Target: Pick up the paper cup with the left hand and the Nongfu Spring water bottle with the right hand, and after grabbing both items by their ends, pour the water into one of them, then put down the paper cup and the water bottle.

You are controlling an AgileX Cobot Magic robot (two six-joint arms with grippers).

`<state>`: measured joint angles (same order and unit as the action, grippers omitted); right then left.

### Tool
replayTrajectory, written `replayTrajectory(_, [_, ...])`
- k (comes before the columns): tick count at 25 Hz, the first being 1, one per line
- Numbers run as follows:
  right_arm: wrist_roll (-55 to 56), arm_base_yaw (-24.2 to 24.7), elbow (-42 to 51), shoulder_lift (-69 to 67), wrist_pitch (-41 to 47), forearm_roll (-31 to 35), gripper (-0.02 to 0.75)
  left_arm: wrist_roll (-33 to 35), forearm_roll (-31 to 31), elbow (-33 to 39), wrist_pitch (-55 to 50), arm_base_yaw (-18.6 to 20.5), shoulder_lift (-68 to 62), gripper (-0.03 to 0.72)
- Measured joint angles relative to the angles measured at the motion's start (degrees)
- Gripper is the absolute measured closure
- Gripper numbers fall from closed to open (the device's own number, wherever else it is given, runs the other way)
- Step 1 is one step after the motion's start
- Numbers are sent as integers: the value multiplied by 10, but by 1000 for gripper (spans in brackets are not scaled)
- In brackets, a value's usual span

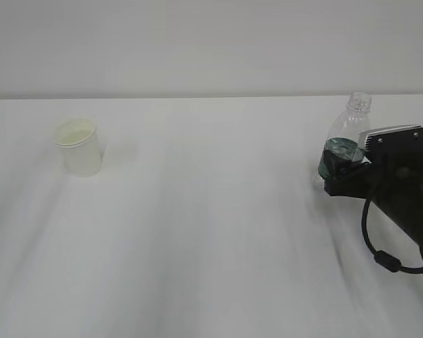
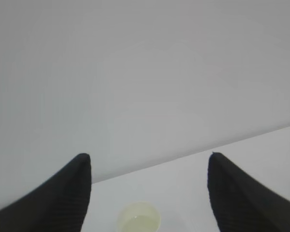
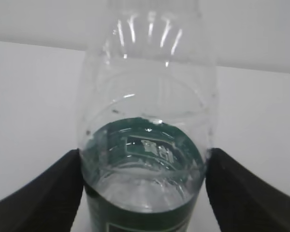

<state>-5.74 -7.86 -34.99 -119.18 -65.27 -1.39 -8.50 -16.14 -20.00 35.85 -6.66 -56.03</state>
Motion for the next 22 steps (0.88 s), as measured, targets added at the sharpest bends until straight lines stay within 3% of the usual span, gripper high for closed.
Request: replayTrajectory(22, [1,0,178,221,-1,1,148,0,-2,1,-120,0,161,153])
